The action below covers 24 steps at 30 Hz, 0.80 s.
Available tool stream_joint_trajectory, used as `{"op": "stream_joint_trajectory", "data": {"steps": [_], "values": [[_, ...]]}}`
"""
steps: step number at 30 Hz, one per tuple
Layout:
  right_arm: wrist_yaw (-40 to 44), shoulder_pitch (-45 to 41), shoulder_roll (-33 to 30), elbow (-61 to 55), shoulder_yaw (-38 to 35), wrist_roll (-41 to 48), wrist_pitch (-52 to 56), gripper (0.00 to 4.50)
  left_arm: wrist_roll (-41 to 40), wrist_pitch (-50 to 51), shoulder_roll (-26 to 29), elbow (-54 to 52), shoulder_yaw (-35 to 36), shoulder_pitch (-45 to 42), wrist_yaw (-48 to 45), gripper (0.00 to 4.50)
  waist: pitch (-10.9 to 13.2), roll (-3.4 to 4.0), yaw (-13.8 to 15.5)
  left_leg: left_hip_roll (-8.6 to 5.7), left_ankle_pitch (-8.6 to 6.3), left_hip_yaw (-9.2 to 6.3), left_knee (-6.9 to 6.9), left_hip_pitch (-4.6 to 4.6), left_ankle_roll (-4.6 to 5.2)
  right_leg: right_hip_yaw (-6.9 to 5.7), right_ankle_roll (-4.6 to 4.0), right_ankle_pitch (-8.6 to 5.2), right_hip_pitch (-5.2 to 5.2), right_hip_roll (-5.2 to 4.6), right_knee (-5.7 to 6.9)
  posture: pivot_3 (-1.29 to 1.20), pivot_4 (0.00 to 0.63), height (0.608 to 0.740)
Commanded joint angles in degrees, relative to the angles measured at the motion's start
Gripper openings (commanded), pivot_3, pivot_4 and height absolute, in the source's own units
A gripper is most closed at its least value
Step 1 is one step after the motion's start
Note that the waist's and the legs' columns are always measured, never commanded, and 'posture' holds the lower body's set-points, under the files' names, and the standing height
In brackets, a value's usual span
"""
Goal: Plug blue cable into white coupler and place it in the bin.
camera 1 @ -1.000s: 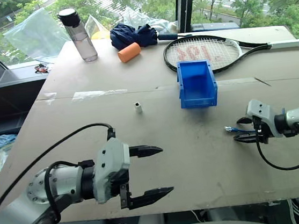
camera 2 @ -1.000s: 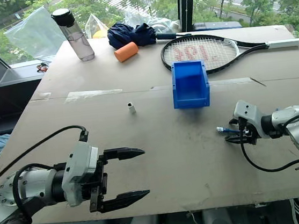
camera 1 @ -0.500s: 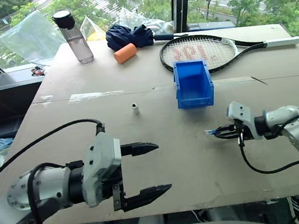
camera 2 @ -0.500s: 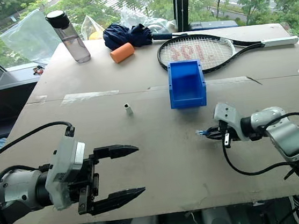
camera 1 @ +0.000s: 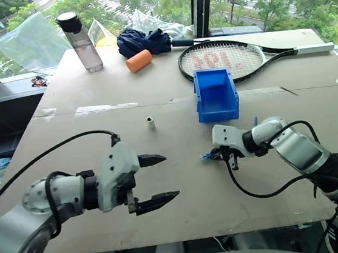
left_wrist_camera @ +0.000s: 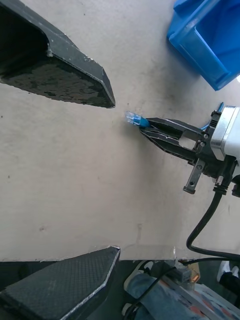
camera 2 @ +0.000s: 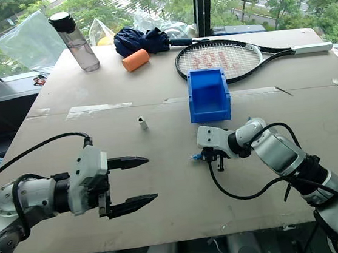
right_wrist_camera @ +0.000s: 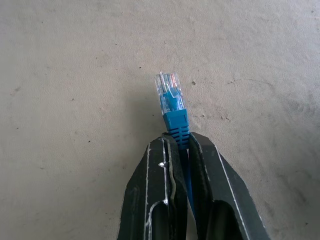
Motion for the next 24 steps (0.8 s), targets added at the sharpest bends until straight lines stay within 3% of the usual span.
{"op": "stream_joint_trajectory", "data": {"steps": [1,4,9,13,20,24], "values": [[-2.37,1.88,0.44,-1.88,-2.36,-0.17,-1.45,1.64,2.44,0.99,-2.1,-0.53,-3.98,-3.53,3.55,4.5,-0.01,-0.01,0.08,0.01,0.0,-0.01,0.0,0.0,0.0,-0.01,-0.03,0.02,0.0,0.01,0.01,0.0,0.15,0.74],[-4.1,6.84,-0.27,-9.06,-9.28,3.38,-1.3,3.0,5.51,3.39,-5.79,4.47,-10.59,-11.0,6.19,4.5,0.0,0.02,0.63,0.01,0.0,-0.02,-0.01,-0.02,0.0,-0.02,-0.03,0.02,0.0,0.01,0.01,0.0,0.15,0.74],[-5.47,20.53,-3.78,-24.9,-22.4,10.35,0.12,3.0,12.01,2.62,-9.75,13.82,-19.85,-19.7,3.67,4.5,0.03,0.06,1.79,-0.1,0.0,-0.1,0.03,-0.23,0.0,-0.05,0.07,0.06,-0.01,-0.02,-0.11,0.0,0.15,0.74],[-7.74,33.06,-4.38,-34.61,-31.79,14.03,-0.83,3.0,20.51,-5.39,-15.38,30.78,-27.65,-28.79,-1.98,4.5,0.0,-0.01,2.43,-0.14,0.0,-0.15,0.05,-0.22,0.01,-0.12,0.01,0.0,0.05,-0.03,-0.13,0.0,0.15,0.74],[-12.24,49.77,-1.96,-43.34,-41.51,17.64,-2.31,3.0,30.04,-20.65,-24.49,48.98,-33.45,-33.81,-8.39,4.5,-0.03,-0.04,1.97,-0.13,0.0,-0.18,0.12,-0.23,0.01,-0.09,0.02,0.0,0.05,0.0,-0.08,0.0,0.15,0.74],[-15.02,55.16,-0.79,-45.72,-43.99,18.11,-2.53,3.0,33.22,-26.59,-28.27,54.7,-35.0,-34.51,-11.07,4.5,-0.07,-0.04,2.01,-0.13,0.0,-0.18,0.15,-0.23,0.01,-0.08,0.03,0.0,0.06,0.0,-0.09,0.0,0.15,0.74]]}}
